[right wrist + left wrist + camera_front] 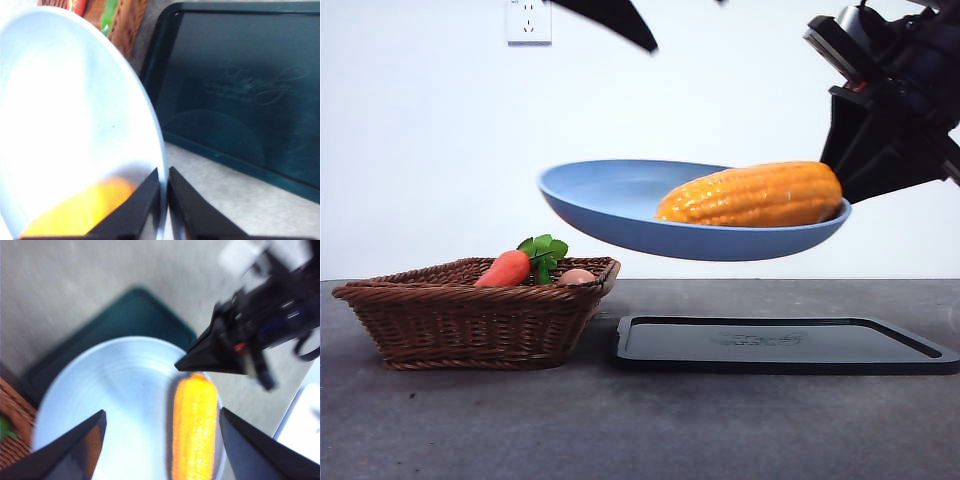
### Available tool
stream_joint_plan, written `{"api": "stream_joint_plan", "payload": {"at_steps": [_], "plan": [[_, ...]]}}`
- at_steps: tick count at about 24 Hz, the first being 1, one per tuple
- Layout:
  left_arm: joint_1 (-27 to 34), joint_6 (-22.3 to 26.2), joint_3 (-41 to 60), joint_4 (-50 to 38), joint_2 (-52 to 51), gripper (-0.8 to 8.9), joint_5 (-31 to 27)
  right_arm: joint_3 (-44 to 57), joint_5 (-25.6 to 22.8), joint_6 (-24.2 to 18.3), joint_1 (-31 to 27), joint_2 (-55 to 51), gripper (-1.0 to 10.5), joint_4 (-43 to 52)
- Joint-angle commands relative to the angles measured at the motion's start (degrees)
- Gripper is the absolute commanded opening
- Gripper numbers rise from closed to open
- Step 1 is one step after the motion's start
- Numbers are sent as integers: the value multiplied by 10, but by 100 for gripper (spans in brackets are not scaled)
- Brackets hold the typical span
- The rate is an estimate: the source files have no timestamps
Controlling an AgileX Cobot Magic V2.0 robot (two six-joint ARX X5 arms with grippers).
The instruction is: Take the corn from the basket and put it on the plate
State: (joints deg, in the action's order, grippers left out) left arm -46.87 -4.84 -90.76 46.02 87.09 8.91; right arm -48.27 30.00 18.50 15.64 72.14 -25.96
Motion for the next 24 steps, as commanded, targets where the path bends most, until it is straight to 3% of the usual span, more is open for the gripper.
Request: {"api": "stream_joint_plan", "payload": {"at_steps": [1, 9, 17, 24], "plan": [[4, 8, -16, -5, -26, 369, -1, -14, 0, 5, -20, 5, 2, 9], [8, 7, -16, -3, -107, 367, -1, -56, 0, 5, -118, 100, 2, 48], [8, 2, -16, 33, -128, 365, -1, -142, 0, 2, -125, 255, 1, 50], [8, -8, -16, 42, -128, 365, -1, -144, -7, -15, -125, 312, 2, 58]]}}
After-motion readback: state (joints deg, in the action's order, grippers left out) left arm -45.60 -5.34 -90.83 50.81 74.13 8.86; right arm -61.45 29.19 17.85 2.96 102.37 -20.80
